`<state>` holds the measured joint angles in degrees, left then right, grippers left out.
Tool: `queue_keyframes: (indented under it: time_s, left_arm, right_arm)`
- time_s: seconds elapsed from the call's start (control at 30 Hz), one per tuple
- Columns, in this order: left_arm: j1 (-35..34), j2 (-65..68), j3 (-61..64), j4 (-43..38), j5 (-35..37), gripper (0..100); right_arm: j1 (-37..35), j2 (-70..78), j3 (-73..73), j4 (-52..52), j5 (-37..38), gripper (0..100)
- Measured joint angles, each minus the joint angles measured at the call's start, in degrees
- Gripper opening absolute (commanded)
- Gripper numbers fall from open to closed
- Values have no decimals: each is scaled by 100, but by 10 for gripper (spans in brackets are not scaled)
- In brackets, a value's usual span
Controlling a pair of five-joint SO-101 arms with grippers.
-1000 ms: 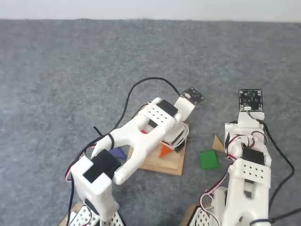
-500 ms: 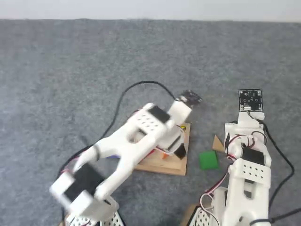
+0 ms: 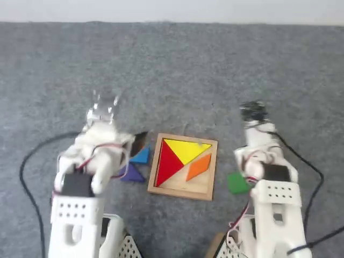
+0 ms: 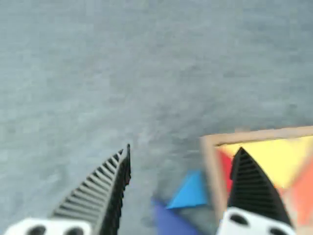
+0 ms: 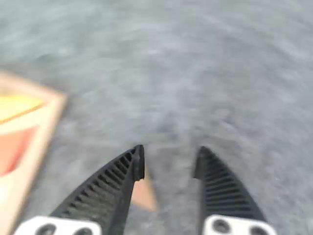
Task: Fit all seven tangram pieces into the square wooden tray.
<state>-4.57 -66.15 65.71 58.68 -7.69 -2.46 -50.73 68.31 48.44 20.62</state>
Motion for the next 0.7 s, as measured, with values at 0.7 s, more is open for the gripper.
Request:
queue_keyframes:
  time_s: [0.7]
  left_arm:
    - [-1143,-3059,2936,747,-2576,174]
  right_arm:
    - [-3376,712,-396,624,325,73]
